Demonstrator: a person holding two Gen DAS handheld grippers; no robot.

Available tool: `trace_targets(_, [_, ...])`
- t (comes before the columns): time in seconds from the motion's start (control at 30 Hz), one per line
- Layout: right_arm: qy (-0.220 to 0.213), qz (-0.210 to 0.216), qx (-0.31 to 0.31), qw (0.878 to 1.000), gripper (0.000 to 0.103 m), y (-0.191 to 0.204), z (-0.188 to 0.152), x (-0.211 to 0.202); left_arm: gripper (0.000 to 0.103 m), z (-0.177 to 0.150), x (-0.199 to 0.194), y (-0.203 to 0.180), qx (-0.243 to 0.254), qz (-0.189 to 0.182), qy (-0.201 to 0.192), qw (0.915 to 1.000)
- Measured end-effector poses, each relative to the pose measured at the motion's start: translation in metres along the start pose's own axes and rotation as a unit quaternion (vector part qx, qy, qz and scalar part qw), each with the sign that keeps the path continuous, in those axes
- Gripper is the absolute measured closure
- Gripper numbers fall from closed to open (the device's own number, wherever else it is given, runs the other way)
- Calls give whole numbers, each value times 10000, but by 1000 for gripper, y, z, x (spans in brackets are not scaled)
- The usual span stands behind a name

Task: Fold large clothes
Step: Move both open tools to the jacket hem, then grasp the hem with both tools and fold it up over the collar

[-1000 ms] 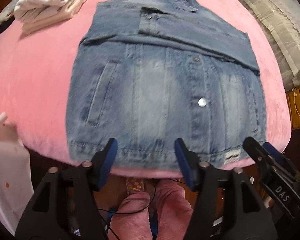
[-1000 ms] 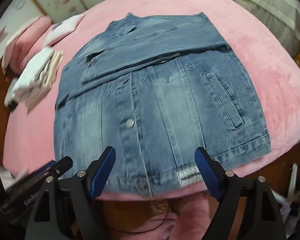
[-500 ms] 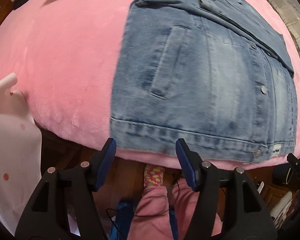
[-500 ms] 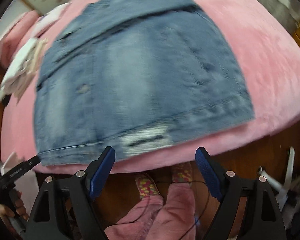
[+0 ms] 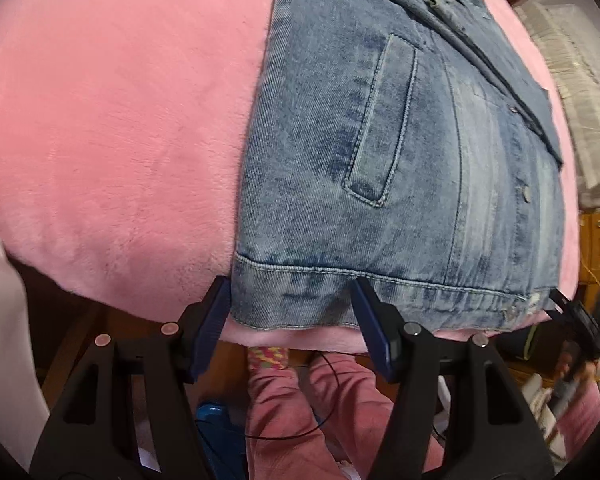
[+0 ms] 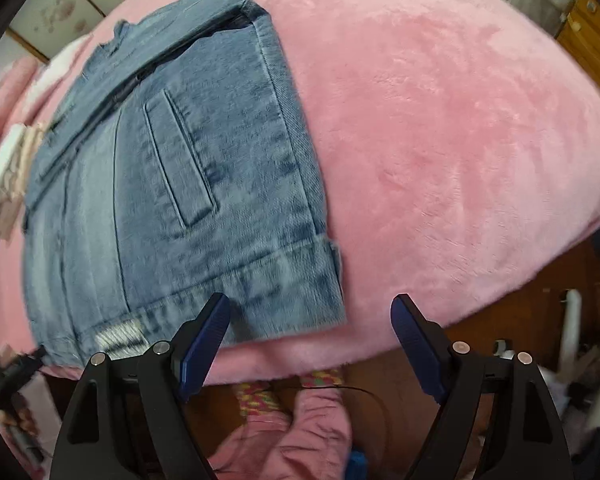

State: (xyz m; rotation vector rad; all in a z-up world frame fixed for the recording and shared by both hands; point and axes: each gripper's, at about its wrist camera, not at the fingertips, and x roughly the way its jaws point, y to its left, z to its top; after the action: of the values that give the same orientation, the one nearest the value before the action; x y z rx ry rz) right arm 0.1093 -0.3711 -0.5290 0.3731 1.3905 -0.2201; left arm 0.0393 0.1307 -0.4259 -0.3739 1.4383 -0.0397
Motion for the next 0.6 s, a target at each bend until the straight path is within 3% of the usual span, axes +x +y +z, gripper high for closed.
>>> trace_targets(0.13, [14,351,156,9993,23,3,7,4,44,4,3,16,-119,-443,151,9988])
trace_targets(0.2, [-35,470,256,9986,37,8,9,9,44,5,7,23,-253,-660,234,9972])
trace_targets(0.33, [97,529,287,9981,47,17,10,5,35,8,14,35,-520,-1072,384,9921])
trace_targets(0.37, [99,494,253,9984,55,16,9,4,33,10,17,36,-571,-1168,444,9905])
trace_targets(0.4, [125,440,240,9987,62,16,7,0,32,10,19,38,-591,-1176,458,9902])
trace_targets(0.6, [221,745,604,9951,75,12,2,-8,33,14,32,48,-1134,-1394,529,9823])
